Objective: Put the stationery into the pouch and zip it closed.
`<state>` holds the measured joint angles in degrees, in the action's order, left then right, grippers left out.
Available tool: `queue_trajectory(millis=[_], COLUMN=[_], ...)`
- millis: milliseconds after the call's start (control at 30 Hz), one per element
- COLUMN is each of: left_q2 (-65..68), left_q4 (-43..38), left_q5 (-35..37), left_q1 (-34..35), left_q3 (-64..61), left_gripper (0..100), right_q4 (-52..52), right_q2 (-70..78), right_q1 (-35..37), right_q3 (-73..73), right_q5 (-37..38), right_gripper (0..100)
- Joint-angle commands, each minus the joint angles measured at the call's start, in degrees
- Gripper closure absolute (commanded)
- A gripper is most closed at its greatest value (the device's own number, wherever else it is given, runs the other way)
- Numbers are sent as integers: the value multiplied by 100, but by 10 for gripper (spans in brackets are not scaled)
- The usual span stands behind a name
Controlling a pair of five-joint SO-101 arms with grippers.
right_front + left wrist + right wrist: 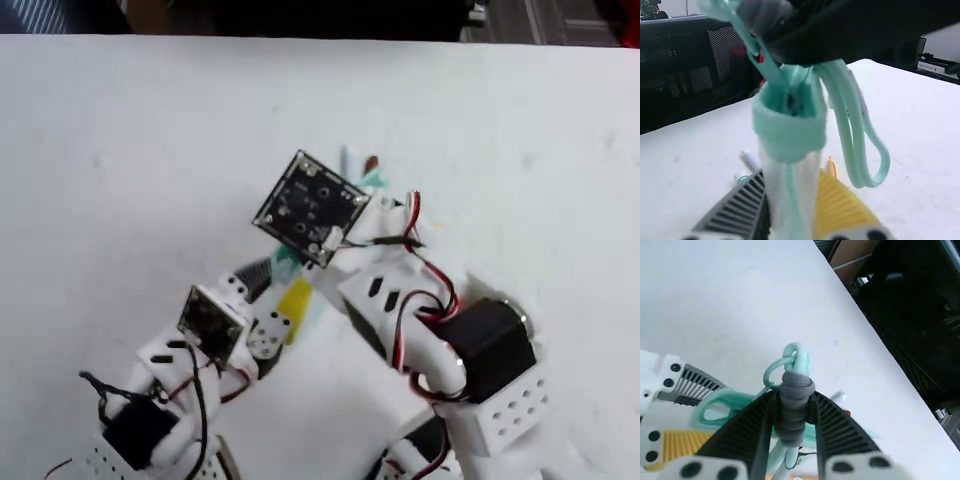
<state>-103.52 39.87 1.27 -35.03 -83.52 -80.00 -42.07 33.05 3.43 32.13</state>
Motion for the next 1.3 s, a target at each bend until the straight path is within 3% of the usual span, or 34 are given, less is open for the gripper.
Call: queue_trajectory(millis=[0,233,367,567,833,1267], left_q2=[-110,-110,-110,-110,-110,-110], left_q4=[466,1354,1371,1495,1451,1477], left_q5=[26,-273,-686,-712,-712,-677], left_q1=[-189,-171,-163,-57,462,479], left_q3=[352,879,870,870,870,879], left_gripper=[977,977,977,977,977,977], right_q4=[365,347,365,418,769,1121], right_q2=[48,48,48,48,57,488], right_q1=[-426,-936,-1086,-1156,-2053,-2062], right_q3=[-53,79,343,448,457,651], right_q5=[-53,-18,-9,193,229,193], right_gripper=[982,982,982,982,982,982])
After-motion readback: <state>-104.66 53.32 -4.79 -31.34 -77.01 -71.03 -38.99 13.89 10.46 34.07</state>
